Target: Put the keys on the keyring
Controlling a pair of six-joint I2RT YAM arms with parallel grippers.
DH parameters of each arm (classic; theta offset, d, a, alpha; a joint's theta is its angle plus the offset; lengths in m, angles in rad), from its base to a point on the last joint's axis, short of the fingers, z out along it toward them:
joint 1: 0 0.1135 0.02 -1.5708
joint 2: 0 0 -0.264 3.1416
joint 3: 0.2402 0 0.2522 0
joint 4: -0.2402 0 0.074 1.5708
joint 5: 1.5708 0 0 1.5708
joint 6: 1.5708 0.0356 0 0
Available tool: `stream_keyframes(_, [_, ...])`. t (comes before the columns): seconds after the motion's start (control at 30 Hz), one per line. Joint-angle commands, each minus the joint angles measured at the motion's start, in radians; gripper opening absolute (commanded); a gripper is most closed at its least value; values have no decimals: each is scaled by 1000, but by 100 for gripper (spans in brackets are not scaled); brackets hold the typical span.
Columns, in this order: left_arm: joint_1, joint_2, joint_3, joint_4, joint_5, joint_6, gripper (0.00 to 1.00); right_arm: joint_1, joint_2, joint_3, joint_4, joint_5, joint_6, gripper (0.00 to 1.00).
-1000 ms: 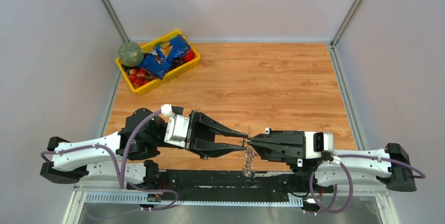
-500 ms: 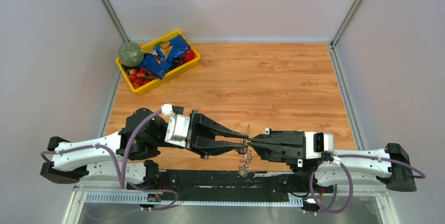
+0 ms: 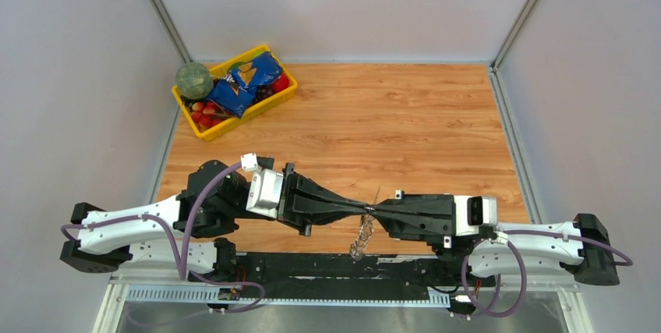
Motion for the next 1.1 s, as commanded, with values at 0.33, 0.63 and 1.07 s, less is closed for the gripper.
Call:
stream_keyframes(0.33, [-4,-20,91,-252,-190,12,0,-2,-233,239,-768,159,-18,32])
stream_keyframes(0.63, [-4,-37,148,-498,-257,5,0,-2,-198,541,-1490,357,2,34])
stream_keyframes(1.07, [-4,-64,166,-797,-287,-43,0,-2,-57,778,-2025,309,-16,32])
